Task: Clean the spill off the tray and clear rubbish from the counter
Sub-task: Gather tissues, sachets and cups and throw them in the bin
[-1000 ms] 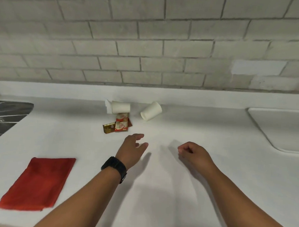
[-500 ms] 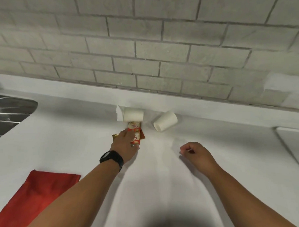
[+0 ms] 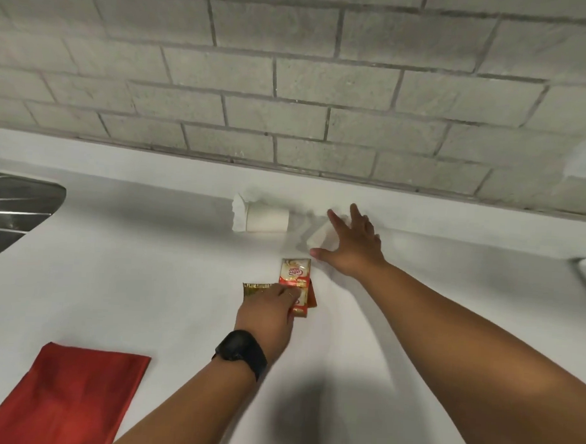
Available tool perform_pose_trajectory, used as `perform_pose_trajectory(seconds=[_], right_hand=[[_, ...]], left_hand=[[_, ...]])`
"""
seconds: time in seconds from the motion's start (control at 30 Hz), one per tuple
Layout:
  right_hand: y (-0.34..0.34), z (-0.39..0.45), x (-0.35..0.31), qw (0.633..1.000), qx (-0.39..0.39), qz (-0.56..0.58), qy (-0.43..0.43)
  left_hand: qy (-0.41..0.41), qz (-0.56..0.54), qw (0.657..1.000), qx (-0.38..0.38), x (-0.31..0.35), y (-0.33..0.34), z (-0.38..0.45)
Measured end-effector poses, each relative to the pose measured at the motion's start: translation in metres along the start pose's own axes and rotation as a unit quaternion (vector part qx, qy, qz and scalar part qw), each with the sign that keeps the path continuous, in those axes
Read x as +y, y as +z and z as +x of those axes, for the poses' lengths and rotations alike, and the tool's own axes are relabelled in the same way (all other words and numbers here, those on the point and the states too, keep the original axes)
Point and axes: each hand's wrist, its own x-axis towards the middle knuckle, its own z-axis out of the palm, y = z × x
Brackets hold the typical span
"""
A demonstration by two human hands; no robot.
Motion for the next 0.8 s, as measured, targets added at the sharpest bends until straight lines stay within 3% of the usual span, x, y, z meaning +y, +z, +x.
perform_pose_trajectory(seconds=[0.13,0.3,0.5,0.8], right_hand=[[0.006,0.013,-0.003,0.998,-0.041,-0.050,-0.024],[0.013,-0.004,0.009,0.997,0.005,-0.079,-0.018],[0.004,-0.045,0.043,0.998,0.033,0.040,0.018],[-0.008,-0.152,0.112,0.957,0.145,0.238,0.078]], left_hand=[[-0.001,-0.009,1.000,0.000,0.007,0.003,-0.005],[-0.022,-0.038,0.999,-0.014,0.004,0.000,-0.004],[-0.033,-0.073,0.997,-0.012,0.018,-0.006,-0.009],[0.076,-0.143,0.987,-0.005,0.102,-0.010,-0.050]])
